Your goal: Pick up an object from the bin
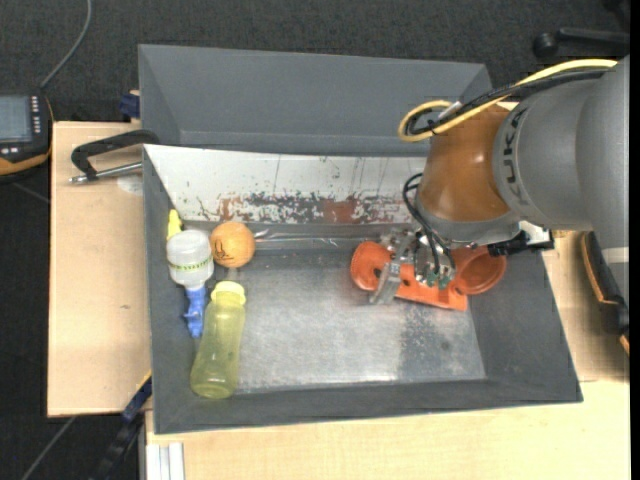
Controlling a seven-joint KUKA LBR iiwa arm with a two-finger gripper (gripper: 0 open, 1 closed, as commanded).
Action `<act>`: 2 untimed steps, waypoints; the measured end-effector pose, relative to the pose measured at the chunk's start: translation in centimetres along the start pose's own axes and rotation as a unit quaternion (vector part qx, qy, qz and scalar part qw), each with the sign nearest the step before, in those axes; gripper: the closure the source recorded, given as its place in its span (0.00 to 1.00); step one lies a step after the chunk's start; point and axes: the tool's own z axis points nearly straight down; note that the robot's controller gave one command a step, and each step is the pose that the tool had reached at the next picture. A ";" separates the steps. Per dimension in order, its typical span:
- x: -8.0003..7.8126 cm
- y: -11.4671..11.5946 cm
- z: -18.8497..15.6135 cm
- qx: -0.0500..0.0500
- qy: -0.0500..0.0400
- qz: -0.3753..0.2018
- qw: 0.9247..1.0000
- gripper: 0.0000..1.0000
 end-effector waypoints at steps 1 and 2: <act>0.0 0.0 0.0 0.000 0.000 0.000 1.000 1.00; 0.0 0.0 -0.1 0.000 0.000 0.000 1.000 1.00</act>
Offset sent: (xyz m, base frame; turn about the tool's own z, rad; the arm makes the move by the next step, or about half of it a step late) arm -0.0002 0.0000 0.0034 0.0000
